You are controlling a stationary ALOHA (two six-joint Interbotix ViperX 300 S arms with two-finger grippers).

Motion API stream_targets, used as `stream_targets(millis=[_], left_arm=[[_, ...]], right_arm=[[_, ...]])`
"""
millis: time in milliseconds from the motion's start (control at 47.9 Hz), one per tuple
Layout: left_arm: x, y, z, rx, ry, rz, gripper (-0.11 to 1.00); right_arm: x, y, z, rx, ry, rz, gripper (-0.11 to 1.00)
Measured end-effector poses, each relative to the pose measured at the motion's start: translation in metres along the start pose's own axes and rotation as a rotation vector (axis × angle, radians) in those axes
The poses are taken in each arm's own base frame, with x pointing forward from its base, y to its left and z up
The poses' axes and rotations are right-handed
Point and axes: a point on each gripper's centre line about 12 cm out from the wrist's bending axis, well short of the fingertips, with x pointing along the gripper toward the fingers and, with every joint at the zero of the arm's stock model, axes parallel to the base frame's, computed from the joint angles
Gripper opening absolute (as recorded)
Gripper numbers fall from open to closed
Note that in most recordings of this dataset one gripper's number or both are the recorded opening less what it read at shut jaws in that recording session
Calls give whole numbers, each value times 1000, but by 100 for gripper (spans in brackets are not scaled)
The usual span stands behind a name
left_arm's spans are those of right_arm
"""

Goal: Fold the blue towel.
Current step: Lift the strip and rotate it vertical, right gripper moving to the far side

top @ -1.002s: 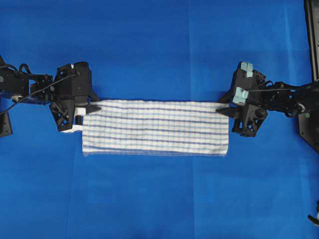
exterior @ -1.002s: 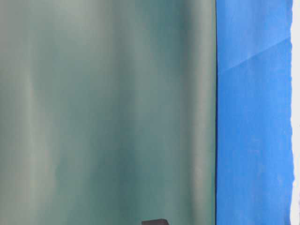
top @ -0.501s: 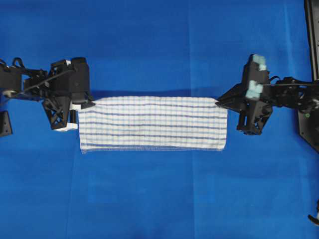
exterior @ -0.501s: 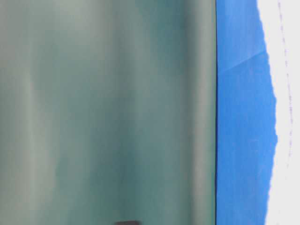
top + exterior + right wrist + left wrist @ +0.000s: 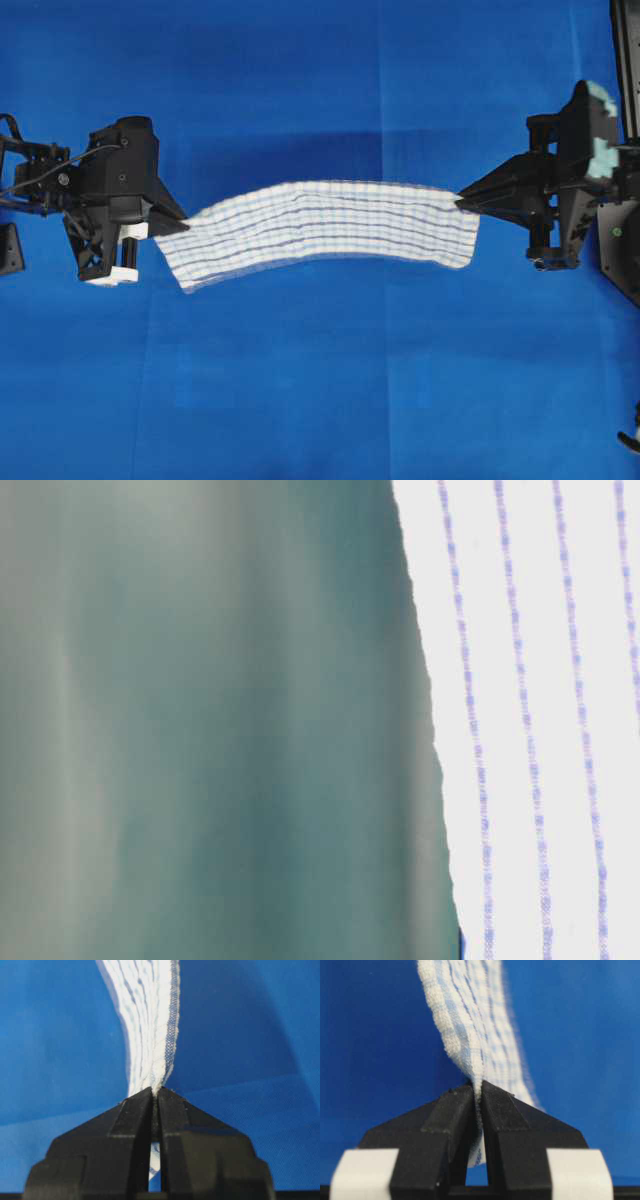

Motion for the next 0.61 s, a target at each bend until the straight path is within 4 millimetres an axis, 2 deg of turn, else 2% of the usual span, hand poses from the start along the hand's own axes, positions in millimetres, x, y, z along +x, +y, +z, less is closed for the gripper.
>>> stream_targets(millis=[146,250,605], left_arm=[[4,-6,8,-95,-22,-14,3],[10,-15,21,-163,-62,-41,3],[38,-51,77,-154,-157,-118,3]], right_arm=[[2,-9,1,16,2,-34,-4],[4,-20,4,43,-2,-79,-4],[5,-47,46,94,-146,-201,-4]])
